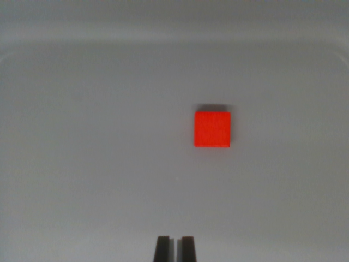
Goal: Reach red block
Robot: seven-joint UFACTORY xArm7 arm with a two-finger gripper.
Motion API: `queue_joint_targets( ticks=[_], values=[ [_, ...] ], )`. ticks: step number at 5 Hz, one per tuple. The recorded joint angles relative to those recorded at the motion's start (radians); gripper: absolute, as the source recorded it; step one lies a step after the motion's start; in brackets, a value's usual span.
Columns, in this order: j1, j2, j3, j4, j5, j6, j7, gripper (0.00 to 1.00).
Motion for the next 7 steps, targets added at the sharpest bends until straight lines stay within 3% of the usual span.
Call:
queue_joint_targets(
  ticks=[1,2,3,4,5,6,7],
  values=[
    [0.0000,0.000,0.000,0.000,0.0000,0.000,0.000,0.00],
    [-0.0027,0.030,-0.003,-0.011,-0.0011,-0.040,-0.001,0.00],
    [-0.0027,0.030,-0.003,-0.011,-0.0011,-0.040,-0.001,0.00],
    [-0.0057,0.062,-0.007,-0.023,-0.0023,-0.083,-0.002,0.00],
    [-0.0057,0.062,-0.007,-0.023,-0.0023,-0.083,-0.002,0.00],
    [-0.0088,0.096,-0.011,-0.036,-0.0036,-0.128,-0.002,0.00],
    [-0.0088,0.096,-0.011,-0.036,-0.0036,-0.128,-0.002,0.00]
  ],
)
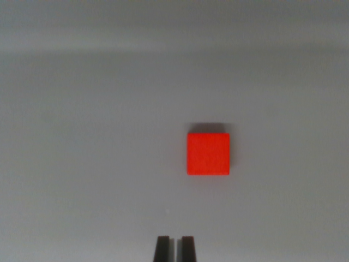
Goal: Reach red block
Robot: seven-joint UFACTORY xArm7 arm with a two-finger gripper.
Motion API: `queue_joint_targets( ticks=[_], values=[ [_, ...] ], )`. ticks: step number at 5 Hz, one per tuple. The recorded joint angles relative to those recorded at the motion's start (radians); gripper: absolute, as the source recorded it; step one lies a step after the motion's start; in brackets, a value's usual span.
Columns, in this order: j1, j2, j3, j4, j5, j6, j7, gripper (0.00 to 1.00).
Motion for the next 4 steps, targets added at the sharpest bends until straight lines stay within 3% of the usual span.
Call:
queue_joint_targets(
  ticks=[1,2,3,4],
  values=[
    [-0.0031,0.034,-0.004,-0.013,-0.0013,-0.045,-0.001,0.00],
    [-0.0031,0.034,-0.004,-0.013,-0.0013,-0.045,-0.001,0.00],
    [-0.0062,0.068,-0.008,-0.026,-0.0025,-0.091,-0.002,0.00],
    [-0.0062,0.068,-0.008,-0.026,-0.0025,-0.091,-0.002,0.00]
  ],
)
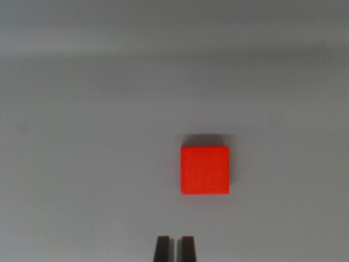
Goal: Reach red block
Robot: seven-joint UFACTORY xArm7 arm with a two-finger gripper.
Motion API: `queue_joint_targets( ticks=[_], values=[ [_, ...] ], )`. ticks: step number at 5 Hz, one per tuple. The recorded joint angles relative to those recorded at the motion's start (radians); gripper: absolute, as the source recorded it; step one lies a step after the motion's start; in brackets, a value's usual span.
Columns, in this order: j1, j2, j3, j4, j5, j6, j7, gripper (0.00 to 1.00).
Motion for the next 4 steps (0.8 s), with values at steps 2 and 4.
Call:
queue_joint_targets(
  ticks=[2,4],
  values=[
    [-0.0033,0.036,-0.004,-0.014,-0.0013,-0.048,-0.001,0.00],
    [-0.0065,0.071,-0.008,-0.027,-0.0026,-0.095,-0.002,0.00]
  ],
)
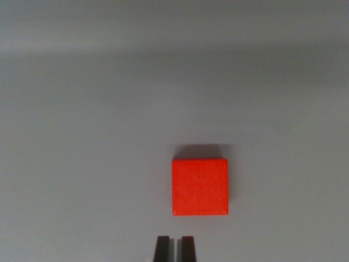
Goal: Reach red block
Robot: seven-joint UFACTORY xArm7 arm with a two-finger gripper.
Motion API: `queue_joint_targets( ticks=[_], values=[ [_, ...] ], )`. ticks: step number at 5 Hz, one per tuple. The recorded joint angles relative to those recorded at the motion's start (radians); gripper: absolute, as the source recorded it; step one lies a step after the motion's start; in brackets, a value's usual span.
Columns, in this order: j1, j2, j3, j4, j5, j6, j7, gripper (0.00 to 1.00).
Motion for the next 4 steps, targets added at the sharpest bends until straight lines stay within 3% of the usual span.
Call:
queue_joint_targets(
  ticks=[1,2,3,4],
  values=[
    [-0.0031,0.034,-0.004,-0.013,-0.0013,-0.045,-0.001,0.00],
    [-0.0031,0.034,-0.004,-0.013,-0.0013,-0.045,-0.001,0.00],
    [-0.0060,0.066,-0.008,-0.025,-0.0025,-0.088,-0.002,0.00],
    [-0.0060,0.066,-0.008,-0.025,-0.0025,-0.088,-0.002,0.00]
  ],
)
